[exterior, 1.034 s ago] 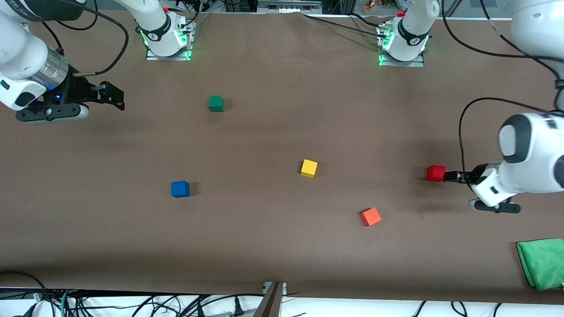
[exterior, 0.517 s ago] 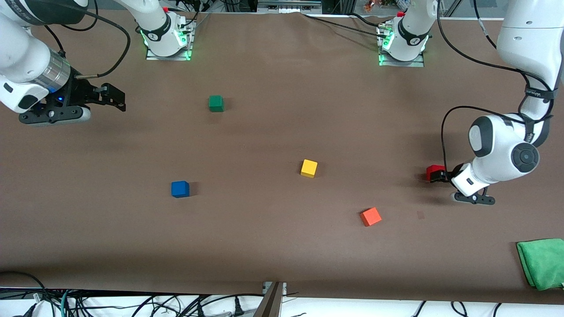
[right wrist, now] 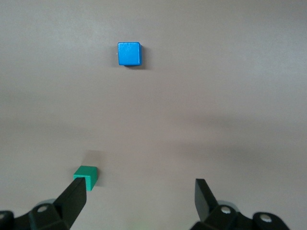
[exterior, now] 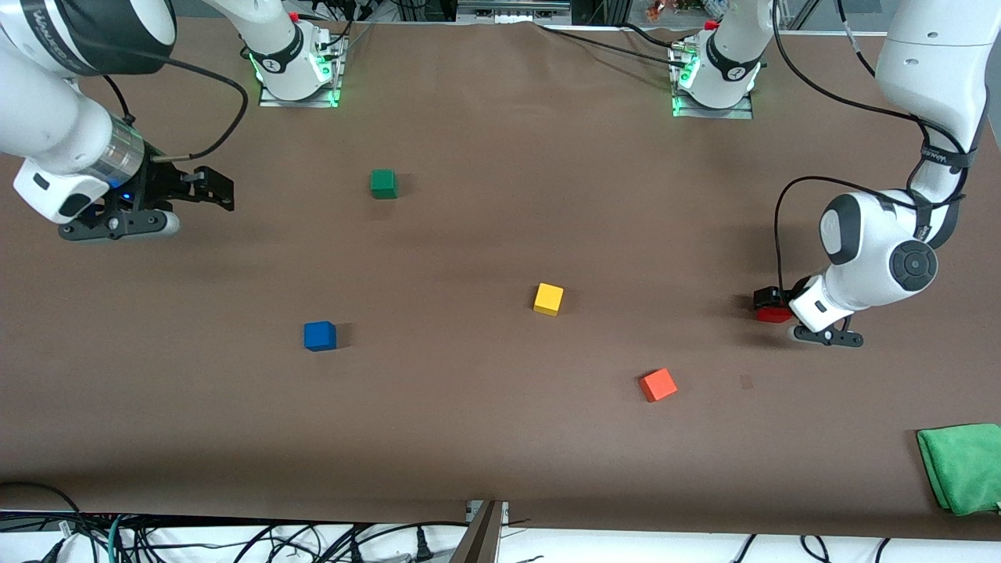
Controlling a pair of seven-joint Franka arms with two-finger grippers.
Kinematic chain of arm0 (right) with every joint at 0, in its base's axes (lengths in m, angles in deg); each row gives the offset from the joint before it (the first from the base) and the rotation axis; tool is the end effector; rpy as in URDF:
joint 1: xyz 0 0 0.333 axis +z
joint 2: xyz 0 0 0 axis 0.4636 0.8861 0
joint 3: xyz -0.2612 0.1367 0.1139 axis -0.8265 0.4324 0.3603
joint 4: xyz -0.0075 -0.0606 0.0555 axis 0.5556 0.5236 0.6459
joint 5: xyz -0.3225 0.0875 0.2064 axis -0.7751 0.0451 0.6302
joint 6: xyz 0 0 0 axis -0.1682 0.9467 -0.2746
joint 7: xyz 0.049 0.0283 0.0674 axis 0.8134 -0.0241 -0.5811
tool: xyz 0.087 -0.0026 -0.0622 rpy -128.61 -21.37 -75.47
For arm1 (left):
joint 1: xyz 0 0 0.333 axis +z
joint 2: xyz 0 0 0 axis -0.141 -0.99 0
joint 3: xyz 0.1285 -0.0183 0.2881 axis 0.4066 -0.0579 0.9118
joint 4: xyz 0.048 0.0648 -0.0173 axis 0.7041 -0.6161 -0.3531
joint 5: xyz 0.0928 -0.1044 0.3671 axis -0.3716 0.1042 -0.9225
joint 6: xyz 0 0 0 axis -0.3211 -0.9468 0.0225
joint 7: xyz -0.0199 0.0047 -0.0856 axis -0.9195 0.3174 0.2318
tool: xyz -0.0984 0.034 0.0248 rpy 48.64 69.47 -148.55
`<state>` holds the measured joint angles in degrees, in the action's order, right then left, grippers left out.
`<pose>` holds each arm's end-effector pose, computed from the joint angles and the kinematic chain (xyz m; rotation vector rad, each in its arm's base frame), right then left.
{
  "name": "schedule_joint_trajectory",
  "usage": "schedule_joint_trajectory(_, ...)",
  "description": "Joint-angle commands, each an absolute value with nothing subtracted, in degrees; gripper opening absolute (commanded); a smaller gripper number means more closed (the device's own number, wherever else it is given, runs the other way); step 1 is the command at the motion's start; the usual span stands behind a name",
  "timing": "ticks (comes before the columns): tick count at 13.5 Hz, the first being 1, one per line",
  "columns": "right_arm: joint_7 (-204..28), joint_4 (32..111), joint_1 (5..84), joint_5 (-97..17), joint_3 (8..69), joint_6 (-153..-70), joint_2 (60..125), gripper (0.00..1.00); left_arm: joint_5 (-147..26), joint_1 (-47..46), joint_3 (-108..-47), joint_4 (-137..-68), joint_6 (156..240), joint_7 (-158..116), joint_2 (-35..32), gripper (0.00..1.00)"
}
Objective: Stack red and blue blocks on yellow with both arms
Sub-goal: 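Grasp the red cube with the left gripper while the right gripper reaches blue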
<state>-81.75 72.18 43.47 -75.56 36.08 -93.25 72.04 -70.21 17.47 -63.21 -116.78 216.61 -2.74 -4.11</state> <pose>0.5630 0.0841 0.5243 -3.1236 -0.1768 0.1593 0.5991 0.0581 0.2065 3.0933 -0.1704 -0.1497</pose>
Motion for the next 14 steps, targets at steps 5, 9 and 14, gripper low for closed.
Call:
schedule_joint_trajectory(5, -78.64, 70.97, 45.37, -75.15, 36.61, -102.65, 80.46, 1.00, -71.93, 17.77, -63.42, -119.05, 216.97, -2.25, -1.94, 0.00)
schedule_joint_trajectory(9, -78.73, 69.13, 45.02, -72.25, 36.61, -112.41, 90.38, 0.99, -71.84, 16.19, -70.16, -111.61, 211.38, -5.83, -0.71, 0.00)
schedule_joint_trajectory(14, -78.72, 62.88, 44.67, -66.46, 36.53, -116.02, 102.35, 0.99, -71.93, 0.24, -74.24, -98.24, 201.50, -26.31, -4.04, 0.00)
